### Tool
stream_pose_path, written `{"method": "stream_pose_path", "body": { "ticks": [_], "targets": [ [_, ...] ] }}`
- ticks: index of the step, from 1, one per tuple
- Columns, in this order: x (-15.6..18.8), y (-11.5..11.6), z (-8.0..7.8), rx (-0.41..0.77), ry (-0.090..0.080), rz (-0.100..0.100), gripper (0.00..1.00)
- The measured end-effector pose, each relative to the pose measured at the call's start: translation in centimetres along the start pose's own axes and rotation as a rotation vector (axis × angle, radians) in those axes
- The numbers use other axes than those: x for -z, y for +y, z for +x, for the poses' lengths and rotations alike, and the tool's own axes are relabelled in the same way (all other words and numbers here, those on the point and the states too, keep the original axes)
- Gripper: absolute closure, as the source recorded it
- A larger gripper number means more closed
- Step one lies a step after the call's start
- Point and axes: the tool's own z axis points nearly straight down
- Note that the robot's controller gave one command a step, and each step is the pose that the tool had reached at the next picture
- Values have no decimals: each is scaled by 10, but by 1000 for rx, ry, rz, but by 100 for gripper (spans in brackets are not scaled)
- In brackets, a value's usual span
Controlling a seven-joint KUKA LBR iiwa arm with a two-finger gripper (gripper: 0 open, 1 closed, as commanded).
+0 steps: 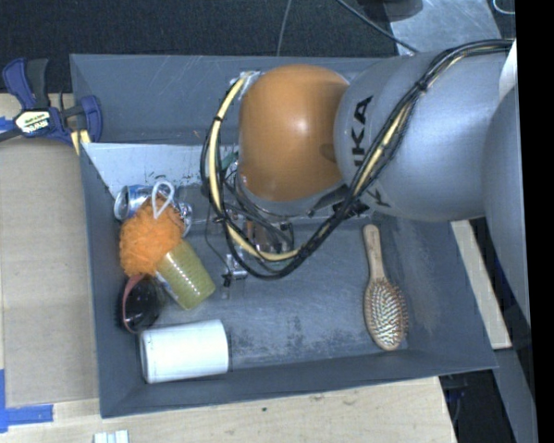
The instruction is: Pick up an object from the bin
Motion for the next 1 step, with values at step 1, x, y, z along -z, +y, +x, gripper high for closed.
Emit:
{"method": "stream_pose_path", "body": {
  "ticks": [1],
  "targets": [
    [122, -7, -16, -45, -12, -3, 0]
  ]
}}
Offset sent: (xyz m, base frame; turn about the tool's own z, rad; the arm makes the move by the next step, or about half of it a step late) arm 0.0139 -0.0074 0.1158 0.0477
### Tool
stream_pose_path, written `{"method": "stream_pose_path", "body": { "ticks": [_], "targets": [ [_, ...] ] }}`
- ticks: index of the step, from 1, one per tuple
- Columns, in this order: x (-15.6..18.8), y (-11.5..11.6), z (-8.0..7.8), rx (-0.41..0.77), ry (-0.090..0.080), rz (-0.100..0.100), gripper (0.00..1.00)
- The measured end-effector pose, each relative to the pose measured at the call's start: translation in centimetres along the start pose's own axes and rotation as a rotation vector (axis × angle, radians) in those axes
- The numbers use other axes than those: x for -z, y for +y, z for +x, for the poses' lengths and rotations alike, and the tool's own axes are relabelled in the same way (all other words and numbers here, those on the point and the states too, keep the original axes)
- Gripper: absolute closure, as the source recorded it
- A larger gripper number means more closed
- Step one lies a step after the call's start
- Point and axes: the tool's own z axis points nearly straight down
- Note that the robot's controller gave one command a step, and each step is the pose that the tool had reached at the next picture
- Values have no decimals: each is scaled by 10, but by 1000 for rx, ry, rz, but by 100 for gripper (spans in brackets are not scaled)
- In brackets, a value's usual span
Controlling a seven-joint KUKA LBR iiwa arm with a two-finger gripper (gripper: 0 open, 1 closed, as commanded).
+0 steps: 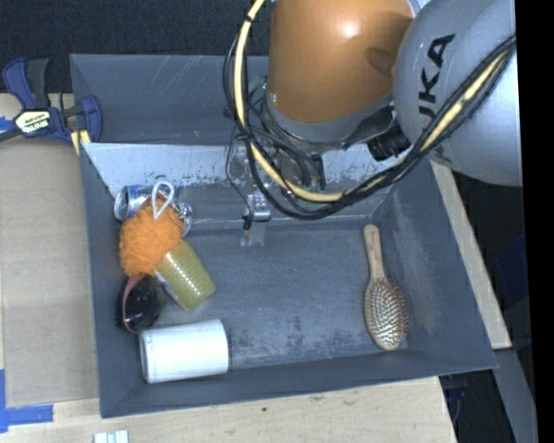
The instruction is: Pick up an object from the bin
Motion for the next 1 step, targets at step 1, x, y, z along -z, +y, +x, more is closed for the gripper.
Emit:
{"method": "stream_pose_path", "body": {
  "ticks": [1],
  "targets": [
    [-42, -9, -28, 39, 0, 1, 0]
  ]
}}
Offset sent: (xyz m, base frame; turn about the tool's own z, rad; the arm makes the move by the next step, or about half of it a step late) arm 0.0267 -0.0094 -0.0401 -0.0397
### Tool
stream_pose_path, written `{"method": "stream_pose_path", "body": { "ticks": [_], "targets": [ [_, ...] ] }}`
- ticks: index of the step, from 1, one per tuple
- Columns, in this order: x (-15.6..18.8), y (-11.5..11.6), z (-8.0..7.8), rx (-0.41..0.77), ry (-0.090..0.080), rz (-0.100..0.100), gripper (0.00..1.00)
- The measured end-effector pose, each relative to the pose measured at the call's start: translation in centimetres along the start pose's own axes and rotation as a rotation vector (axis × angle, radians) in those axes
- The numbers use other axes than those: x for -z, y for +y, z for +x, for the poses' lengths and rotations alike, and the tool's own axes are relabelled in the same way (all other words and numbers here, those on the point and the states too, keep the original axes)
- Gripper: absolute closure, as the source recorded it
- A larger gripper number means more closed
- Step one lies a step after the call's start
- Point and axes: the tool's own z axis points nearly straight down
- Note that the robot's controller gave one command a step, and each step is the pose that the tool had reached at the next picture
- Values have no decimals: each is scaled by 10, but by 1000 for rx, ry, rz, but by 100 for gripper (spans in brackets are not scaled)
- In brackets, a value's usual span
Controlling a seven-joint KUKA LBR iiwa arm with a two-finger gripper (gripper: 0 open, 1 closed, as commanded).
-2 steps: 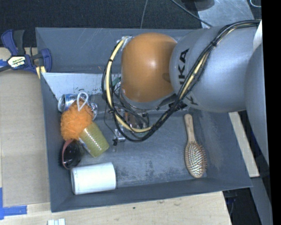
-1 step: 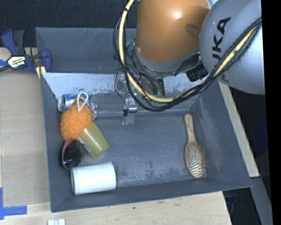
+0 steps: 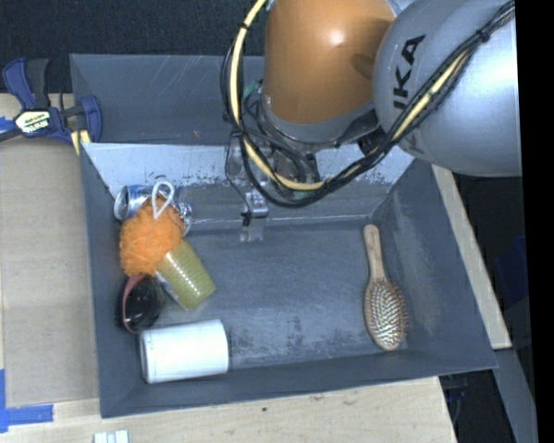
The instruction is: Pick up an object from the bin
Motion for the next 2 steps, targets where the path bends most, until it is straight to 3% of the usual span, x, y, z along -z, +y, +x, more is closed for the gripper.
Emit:
{"method": "stream_pose_path", "body": {
  "ticks": [1, 2],
  "targets": [
    [-28, 3, -29, 104, -5, -1, 0],
    [-115, 25, 15, 101, 2, -1, 0]
  ]
}}
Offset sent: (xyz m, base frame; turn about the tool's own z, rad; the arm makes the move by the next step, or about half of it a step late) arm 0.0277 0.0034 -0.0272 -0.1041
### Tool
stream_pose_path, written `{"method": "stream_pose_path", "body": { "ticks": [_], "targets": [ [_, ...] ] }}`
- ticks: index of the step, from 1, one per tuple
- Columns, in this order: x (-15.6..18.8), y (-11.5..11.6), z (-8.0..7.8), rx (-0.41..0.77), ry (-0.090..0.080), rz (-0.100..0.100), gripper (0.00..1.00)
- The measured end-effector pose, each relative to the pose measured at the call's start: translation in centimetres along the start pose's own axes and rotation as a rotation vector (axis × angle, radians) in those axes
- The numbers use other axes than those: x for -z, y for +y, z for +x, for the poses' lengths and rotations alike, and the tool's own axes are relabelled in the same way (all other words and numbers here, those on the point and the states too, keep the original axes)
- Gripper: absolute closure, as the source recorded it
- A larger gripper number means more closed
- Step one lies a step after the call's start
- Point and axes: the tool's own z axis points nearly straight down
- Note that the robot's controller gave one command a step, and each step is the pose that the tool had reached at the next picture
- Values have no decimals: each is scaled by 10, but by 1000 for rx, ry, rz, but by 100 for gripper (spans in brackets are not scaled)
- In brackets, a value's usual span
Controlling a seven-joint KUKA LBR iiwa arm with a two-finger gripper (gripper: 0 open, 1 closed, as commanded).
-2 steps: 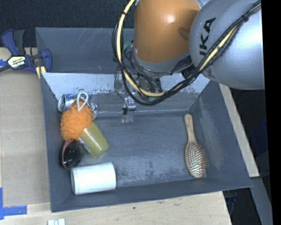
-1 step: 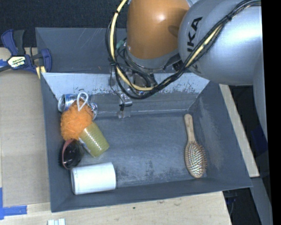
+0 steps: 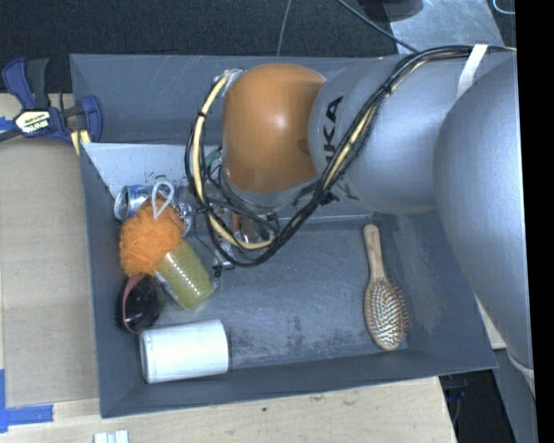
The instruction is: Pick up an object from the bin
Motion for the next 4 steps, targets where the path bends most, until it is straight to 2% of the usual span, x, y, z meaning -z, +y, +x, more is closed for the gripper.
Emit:
{"method": "stream_pose_path", "body": {
  "ticks": [1, 2, 3, 4],
  "targets": [
    [-24, 6, -26, 65, -3, 0, 0],
    [-23, 5, -26, 62, -4, -1, 100],
    [65, 45, -25, 346, -14, -2, 100],
    [57, 62, -39, 609, -21, -1, 100]
  ]
}}
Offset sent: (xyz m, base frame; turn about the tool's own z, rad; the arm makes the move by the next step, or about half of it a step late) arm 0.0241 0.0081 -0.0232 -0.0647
